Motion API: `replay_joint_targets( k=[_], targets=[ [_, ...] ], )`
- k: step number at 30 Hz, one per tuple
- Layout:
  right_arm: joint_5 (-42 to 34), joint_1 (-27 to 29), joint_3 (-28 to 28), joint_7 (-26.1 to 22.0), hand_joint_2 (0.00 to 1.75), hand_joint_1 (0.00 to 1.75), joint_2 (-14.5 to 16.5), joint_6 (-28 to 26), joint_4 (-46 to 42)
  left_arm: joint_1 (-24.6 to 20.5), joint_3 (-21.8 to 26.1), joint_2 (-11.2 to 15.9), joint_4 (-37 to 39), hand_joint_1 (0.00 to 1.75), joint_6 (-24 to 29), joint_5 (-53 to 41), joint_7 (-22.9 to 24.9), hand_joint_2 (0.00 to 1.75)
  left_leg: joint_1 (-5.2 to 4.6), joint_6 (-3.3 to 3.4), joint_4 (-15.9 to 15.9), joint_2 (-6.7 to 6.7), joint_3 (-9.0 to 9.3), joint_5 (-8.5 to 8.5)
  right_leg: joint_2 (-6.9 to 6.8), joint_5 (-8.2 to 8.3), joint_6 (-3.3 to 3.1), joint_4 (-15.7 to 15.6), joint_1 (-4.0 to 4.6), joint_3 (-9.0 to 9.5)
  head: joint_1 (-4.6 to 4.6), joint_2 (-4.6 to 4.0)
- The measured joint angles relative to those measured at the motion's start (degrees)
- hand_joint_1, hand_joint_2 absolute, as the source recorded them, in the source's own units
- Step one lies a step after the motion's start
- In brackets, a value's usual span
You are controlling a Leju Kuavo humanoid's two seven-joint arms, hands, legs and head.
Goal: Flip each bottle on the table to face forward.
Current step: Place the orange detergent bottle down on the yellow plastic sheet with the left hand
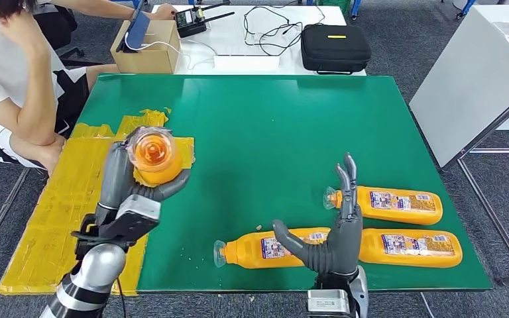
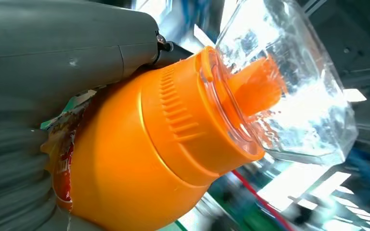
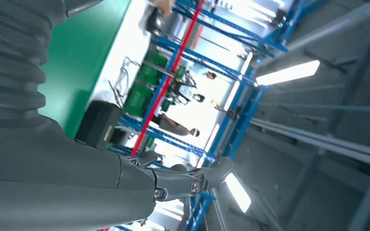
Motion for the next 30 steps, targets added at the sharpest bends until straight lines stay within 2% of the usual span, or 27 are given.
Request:
replay_joint_targets(
  k=[8, 10, 18, 21, 25, 30],
  targets=[
    [0.4, -0.6, -1.2, 0.7, 1.75, 0.0, 0.0, 1.6, -2.8, -5.7, 0.0, 0.7, 8.8, 1.75, 7.0, -38.3, 14.0, 1.75, -0.01, 0.01, 0.0, 0.01, 0.0, 0.02, 0.0, 0.02, 0.01, 0.0, 0.0, 0.02, 0.01, 0.0],
    [0.2, -1.1, -1.2, 1.0, 1.75, 0.0, 0.0, 2.1, -2.8, -7.0, 0.0, 0.9, 12.2, 1.75, 7.6, -43.9, 16.0, 1.75, 0.0, 0.01, 0.0, 0.03, 0.0, 0.02, 0.01, 0.02, 0.01, 0.0, 0.0, 0.02, 0.0, 0.0],
    [-0.2, -2.5, -1.2, 1.2, 1.75, 0.0, 0.0, 3.0, -2.8, -9.2, -0.3, 1.1, 21.3, 1.75, 7.3, -48.3, 18.2, 1.75, 0.0, -0.01, 0.0, 0.02, 0.0, 0.02, 0.01, 0.02, 0.01, 0.0, 0.0, 0.0, 0.01, 0.0],
    [-0.5, -3.0, -1.2, 1.5, 1.75, 0.0, 0.0, 3.6, -2.8, -10.0, -1.2, 1.2, 24.6, 1.75, 6.4, -48.6, 20.7, 1.75, 0.0, -0.01, 0.0, 0.02, -0.01, 0.02, 0.01, 0.01, 0.01, 0.0, 0.0, 0.0, 0.0, 0.0],
    [-0.7, -4.1, -1.0, 2.0, 1.75, 0.0, 0.0, 4.6, -2.6, -11.8, -3.9, 1.3, 32.1, 1.75, 6.0, -48.5, 23.7, 1.75, 0.0, -0.01, 0.0, 0.02, 0.0, 0.03, 0.01, 0.02, 0.01, 0.0, 0.0, 0.02, 0.01, 0.0],
    [-0.7, -5.0, -0.3, 2.7, 1.75, 0.0, 0.0, 5.4, -2.0, -13.5, -4.3, 0.8, 43.2, 1.75, 4.4, -48.0, 24.4, 1.75, 0.0, -0.02, 0.0, 0.06, 0.01, 0.05, 0.01, 0.03, 0.01, 0.0, 0.0, 0.01, 0.01, 0.0]
  ],
)
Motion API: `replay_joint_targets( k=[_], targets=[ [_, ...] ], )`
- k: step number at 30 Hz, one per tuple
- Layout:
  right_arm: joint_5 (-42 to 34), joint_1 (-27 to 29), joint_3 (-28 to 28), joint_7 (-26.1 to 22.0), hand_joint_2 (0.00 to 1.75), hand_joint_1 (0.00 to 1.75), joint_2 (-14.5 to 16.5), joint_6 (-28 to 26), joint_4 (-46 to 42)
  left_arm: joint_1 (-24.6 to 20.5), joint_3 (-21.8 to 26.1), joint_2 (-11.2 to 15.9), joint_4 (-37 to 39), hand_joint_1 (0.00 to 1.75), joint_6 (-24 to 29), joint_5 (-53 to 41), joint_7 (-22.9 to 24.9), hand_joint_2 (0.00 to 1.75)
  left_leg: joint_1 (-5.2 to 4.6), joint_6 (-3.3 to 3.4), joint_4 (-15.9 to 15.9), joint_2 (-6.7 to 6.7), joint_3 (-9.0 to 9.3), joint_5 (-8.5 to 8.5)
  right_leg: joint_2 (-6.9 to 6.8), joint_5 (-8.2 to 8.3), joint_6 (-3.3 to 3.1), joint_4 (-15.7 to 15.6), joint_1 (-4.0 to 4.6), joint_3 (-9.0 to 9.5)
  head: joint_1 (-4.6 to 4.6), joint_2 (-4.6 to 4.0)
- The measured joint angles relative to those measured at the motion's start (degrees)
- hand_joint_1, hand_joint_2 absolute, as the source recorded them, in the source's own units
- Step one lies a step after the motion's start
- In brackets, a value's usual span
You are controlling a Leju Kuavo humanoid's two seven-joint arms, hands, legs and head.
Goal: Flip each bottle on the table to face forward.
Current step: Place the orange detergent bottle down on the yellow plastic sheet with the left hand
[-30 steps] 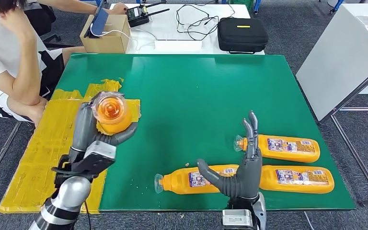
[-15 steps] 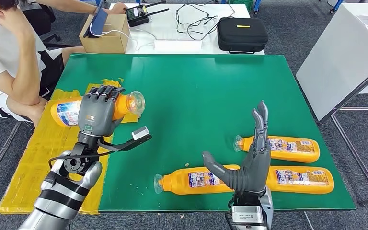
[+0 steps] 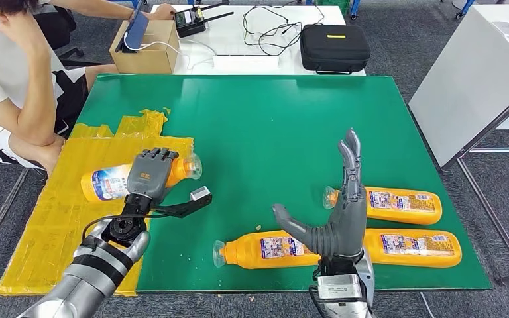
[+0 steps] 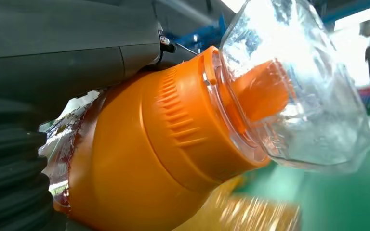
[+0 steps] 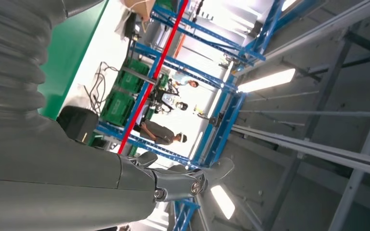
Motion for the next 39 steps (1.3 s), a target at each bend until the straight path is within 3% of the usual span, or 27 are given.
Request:
replay_joint_targets(
  k=[4, 8, 9, 12, 13, 31, 35, 39],
  targets=[
    [0.0, -0.4, 0.2, 0.3, 1.75, 0.0, 0.0, 0.2, 0.4, -0.8, 0.2, -0.2, 5.8, 1.75, -0.6, 0.0, 0.4, 1.75, 0.0, 0.0, 0.0, -0.03, -0.02, 0.0, 0.0, -0.01, 0.0, 0.0, 0.0, 0.0, 0.01, 0.0],
    [0.0, -0.9, 0.7, 1.0, 1.75, 0.0, 0.0, 1.3, 1.0, -2.1, -0.1, -0.3, 11.8, 1.75, -2.6, -0.4, 4.8, 1.75, 0.0, 0.0, 0.0, 0.0, -0.03, 0.0, 0.0, -0.01, 0.0, 0.0, 0.0, 0.0, -0.01, 0.0],
    [0.1, -1.0, 0.9, 1.2, 1.75, 0.0, 0.0, 1.6, 1.2, -2.5, -0.2, -0.3, 13.4, 1.53, -3.0, -0.5, 5.7, 1.75, 0.0, 0.0, 0.0, -0.02, -0.02, 0.0, -0.01, -0.01, 0.0, 0.0, 0.0, 0.0, -0.01, 0.0],
    [0.3, -1.2, 1.3, 1.6, 1.75, 0.0, 0.0, 2.0, 2.0, -3.6, -0.4, -0.4, 17.3, 0.22, -3.2, -0.4, 6.2, 1.75, 0.0, -0.01, 0.0, -0.08, 0.05, -0.01, -0.04, -0.02, -0.01, 0.0, 0.01, 0.11, -0.01, 0.0],
    [0.4, -1.3, 1.5, 1.7, 1.75, 0.0, 0.0, 2.1, 2.2, -4.0, -0.5, -0.5, 18.3, 0.0, -2.8, -0.3, 6.1, 1.75, 0.0, -0.01, 0.0, -0.09, 0.11, -0.01, -0.05, -0.03, -0.01, 0.0, 0.01, 0.18, 0.0, 0.0],
    [4.5, -1.4, 2.4, 5.7, 1.75, 0.0, -0.9, 5.7, 5.5, -3.5, 3.4, -2.8, 22.0, 0.0, 4.5, 3.7, -0.6, 1.75, -0.01, -0.02, 0.0, -0.33, 0.5, 0.0, -0.19, -0.04, -0.01, 0.0, 0.0, 0.64, -0.01, 0.0],
    [8.3, -1.4, 2.8, 7.2, 1.75, 0.0, -1.5, 7.3, 6.2, -1.4, 5.2, -3.6, 19.9, 0.0, 7.2, 9.3, -7.0, 1.75, -0.01, -0.01, 0.0, -0.33, 0.5, 0.0, -0.19, -0.04, -0.01, 0.0, 0.0, 0.62, 0.01, 0.0],
    [12.4, -0.9, 3.7, 7.1, 1.75, 0.0, -2.6, 8.6, 6.6, 4.0, 6.6, -5.2, 12.0, 0.0, 8.0, 17.8, -15.2, 1.75, -0.01, -0.01, 0.0, -0.29, 0.43, -0.01, -0.18, -0.04, -0.01, 0.0, -0.01, 0.52, 0.0, 0.0]
  ],
)
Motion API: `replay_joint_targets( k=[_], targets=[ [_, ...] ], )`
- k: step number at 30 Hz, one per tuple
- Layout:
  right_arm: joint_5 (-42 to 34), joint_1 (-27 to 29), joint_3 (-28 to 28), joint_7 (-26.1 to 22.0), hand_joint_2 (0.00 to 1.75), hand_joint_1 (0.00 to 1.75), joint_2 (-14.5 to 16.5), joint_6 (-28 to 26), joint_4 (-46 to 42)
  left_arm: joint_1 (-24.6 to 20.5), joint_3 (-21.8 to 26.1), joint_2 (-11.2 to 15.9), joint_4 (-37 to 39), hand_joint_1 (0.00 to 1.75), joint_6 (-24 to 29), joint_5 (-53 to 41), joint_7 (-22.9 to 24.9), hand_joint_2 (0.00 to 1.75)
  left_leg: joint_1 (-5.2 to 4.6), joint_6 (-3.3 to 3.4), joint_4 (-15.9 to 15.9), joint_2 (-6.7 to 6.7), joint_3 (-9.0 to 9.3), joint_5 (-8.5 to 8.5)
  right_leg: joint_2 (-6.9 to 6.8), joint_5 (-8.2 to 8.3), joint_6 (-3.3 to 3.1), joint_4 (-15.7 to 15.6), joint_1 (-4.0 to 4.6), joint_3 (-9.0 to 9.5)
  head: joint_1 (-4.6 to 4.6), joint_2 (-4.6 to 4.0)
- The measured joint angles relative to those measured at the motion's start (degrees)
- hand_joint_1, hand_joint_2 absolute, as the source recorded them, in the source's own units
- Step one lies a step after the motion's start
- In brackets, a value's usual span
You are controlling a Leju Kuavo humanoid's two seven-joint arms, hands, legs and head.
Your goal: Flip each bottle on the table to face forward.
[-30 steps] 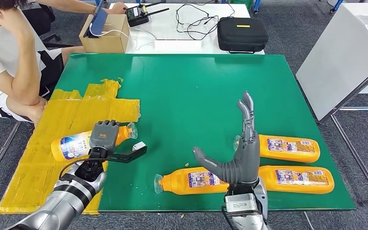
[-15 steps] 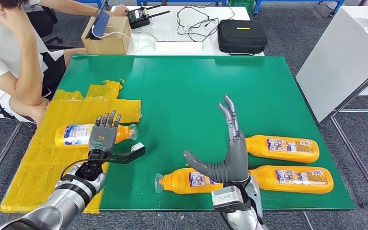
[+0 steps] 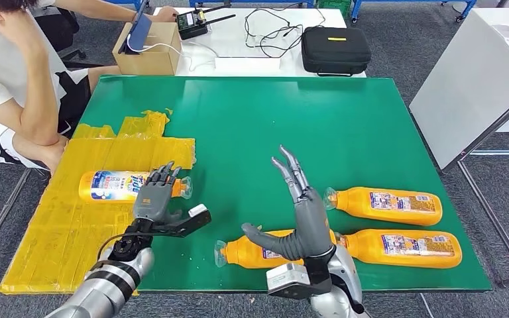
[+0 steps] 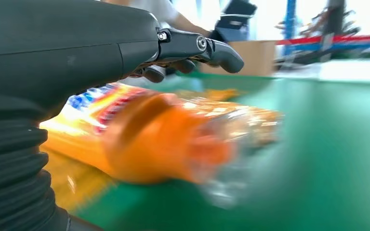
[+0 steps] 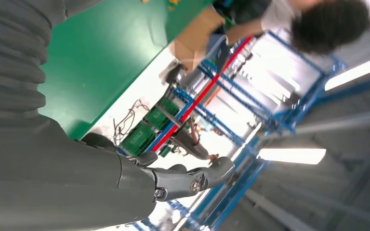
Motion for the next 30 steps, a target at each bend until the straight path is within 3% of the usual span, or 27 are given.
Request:
replay_joint_targets(
  k=[7, 14, 30],
  targets=[
    [12.9, 1.8, 2.5, 3.2, 1.75, 0.0, -3.7, 2.3, 1.2, 11.5, -0.6, -2.2, -23.3, 0.0, -2.1, 15.5, -8.6, 1.75, -0.01, 0.02, 0.0, 0.03, -0.32, -0.04, 0.0, -0.01, 0.01, 0.0, -0.02, -0.32, -0.01, 0.0],
    [20.1, 3.3, 3.8, 6.1, 1.75, 0.0, -7.2, 1.2, 2.8, 17.8, -1.8, -2.3, -40.8, 0.0, -5.3, 20.9, -11.0, 1.75, 0.0, 0.01, 0.0, 0.04, -0.38, -0.04, 0.01, -0.01, 0.01, 0.0, 0.0, -0.4, -0.01, 0.0],
    [27.8, 4.0, 3.9, 12.7, 1.75, 0.0, -9.1, 0.3, 5.3, 22.1, -2.2, -2.3, -51.1, 0.0, -8.3, 29.3, -13.1, 1.75, 0.0, 0.01, 0.0, 0.03, -0.38, -0.03, 0.0, -0.01, 0.02, 0.0, 0.0, -0.4, -0.01, 0.0]
  ],
)
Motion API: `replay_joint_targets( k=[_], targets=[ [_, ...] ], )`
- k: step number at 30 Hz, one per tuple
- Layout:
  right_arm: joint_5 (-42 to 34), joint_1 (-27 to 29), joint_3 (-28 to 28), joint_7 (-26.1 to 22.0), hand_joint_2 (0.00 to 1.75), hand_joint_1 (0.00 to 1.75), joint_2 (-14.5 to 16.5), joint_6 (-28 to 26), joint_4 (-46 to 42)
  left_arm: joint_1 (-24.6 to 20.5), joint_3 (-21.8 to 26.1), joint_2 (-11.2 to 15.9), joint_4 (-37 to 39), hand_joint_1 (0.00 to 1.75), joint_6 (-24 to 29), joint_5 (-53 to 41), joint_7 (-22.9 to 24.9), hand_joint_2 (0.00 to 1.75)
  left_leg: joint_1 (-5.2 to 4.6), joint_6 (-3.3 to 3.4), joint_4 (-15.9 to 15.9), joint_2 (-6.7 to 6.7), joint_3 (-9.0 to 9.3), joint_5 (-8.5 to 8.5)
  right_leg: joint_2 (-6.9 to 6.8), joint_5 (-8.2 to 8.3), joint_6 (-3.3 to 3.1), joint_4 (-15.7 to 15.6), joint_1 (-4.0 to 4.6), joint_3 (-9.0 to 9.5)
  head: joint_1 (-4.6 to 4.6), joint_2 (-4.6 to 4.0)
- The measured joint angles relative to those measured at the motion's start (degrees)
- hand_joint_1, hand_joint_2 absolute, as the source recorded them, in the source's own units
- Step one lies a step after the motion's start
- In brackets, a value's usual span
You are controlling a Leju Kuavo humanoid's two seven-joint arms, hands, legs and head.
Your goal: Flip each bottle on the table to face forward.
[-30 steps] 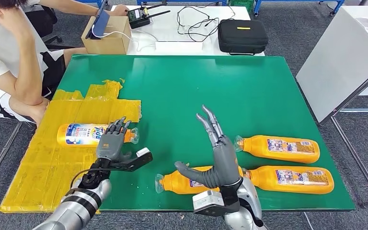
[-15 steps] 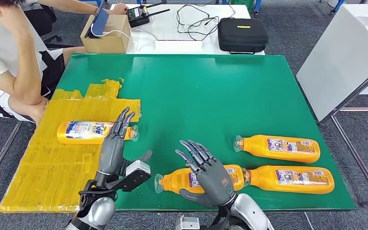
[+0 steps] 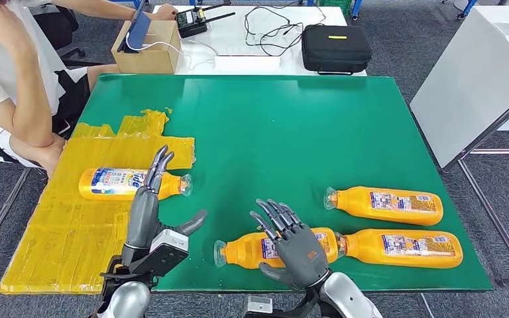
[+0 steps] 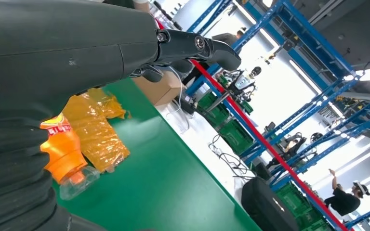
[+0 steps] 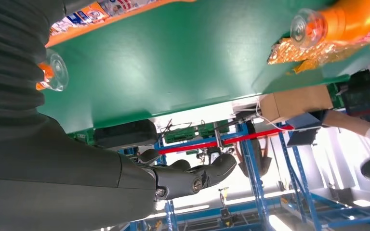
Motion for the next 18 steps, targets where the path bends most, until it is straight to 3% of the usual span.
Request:
replay_joint_targets(
  k=[9, 18],
  targets=[
    [10.0, -0.3, -0.5, 8.4, 1.75, 0.0, -0.3, 0.5, 3.9, 1.1, 0.0, 0.0, -1.9, 0.0, -3.7, 3.6, -0.4, 1.75, 0.0, 0.0, 0.0, 0.0, 0.0, 0.0, 0.0, 0.0, 0.0, 0.0, 0.01, 0.01, 0.0, 0.0],
    [9.9, -1.5, -0.5, 10.0, 1.75, 0.0, -1.1, 4.8, 10.4, 1.1, 0.0, 0.0, -2.1, 0.0, -4.9, 4.8, -0.6, 1.75, 0.0, 0.0, 0.0, -0.01, 0.0, 0.0, 0.0, 0.0, 0.0, 0.0, 0.0, 0.0, -0.01, 0.0]
  ],
)
